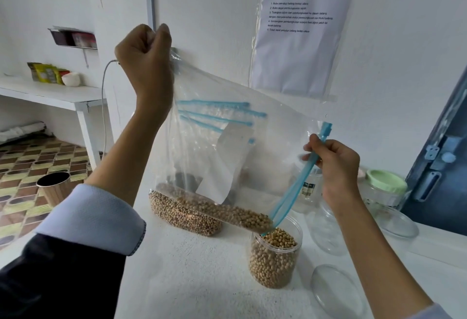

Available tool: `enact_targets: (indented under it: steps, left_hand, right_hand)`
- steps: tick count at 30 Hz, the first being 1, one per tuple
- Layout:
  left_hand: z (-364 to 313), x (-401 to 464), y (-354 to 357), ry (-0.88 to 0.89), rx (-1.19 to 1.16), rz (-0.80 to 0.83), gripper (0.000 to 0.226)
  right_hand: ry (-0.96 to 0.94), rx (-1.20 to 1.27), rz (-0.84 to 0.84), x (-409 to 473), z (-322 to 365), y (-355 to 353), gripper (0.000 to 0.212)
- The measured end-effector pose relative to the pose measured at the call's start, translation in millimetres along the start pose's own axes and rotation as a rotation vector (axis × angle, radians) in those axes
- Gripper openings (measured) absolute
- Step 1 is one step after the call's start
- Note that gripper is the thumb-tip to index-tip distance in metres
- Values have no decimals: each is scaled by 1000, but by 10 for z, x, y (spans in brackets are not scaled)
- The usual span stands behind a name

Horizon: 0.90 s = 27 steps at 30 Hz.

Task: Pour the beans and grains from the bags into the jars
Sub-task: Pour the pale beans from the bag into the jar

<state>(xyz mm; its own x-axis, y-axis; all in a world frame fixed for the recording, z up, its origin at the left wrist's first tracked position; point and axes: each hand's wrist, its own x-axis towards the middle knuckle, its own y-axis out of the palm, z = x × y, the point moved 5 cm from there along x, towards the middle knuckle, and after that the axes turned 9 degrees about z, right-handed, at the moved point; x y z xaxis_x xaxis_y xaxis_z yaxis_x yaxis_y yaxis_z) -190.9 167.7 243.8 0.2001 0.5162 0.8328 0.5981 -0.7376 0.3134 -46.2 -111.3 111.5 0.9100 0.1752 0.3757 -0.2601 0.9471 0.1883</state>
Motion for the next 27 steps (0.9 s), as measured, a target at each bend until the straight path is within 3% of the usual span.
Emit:
enact_targets:
  steps: [8,11,27]
  left_hand:
    - [45,1,-15,10,13,-3,44]
    - [72,-13,-13,8,12,-9,44]
    - [213,-60,-1,-44,-31,-21,45]
  right_hand:
    - [-2,33,26,55,64,-47,15]
    - [25,-16,108,53,49,-6,15]
    - [18,16,40,36,86,-133,17]
